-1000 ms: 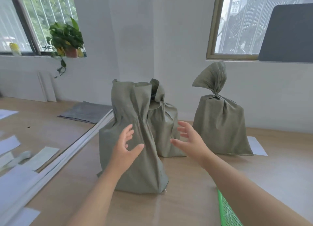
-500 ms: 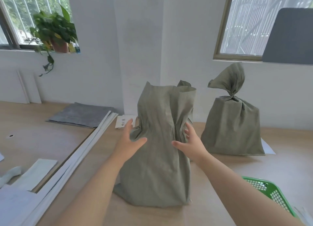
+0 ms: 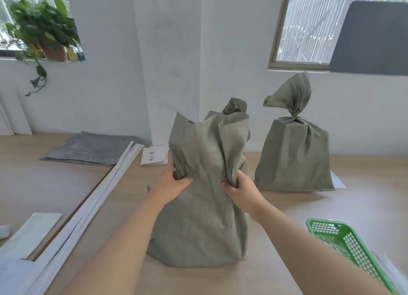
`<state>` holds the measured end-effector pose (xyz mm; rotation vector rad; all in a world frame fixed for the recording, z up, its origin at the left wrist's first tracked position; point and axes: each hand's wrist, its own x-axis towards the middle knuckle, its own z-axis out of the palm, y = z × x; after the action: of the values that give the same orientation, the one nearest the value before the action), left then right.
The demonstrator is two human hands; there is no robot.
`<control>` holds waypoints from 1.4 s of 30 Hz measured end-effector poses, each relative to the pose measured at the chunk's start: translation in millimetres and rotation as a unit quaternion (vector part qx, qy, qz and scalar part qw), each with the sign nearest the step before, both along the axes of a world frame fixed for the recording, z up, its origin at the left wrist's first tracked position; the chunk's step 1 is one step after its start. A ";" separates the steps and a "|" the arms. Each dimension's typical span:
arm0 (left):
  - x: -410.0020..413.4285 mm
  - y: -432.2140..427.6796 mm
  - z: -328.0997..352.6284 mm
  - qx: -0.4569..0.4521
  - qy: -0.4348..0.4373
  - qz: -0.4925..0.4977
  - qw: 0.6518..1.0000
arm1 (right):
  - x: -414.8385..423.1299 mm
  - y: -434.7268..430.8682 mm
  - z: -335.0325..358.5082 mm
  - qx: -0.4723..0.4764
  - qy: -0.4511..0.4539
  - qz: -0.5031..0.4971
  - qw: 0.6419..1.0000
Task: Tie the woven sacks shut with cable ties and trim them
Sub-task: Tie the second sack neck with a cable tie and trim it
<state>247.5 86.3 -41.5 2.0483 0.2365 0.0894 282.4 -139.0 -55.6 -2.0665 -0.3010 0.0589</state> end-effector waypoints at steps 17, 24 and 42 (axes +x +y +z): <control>-50.3 -68.1 22.2 -0.054 -0.126 0.038 0.990 | -53.9 -61.0 7.5 0.122 -0.022 0.027 0.992; -66.8 -143.9 23.9 -0.102 -0.170 0.040 0.979 | -71.8 -137.1 12.3 0.207 0.007 0.035 0.978; -82.3 -349.7 13.8 -0.319 -0.069 0.029 0.945 | -96.6 -288.6 -12.5 0.361 0.146 0.088 0.917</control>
<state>165.2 -263.4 -27.8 1.3829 0.2043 0.1695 185.9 -427.5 -68.1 -1.2697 -0.2699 0.3150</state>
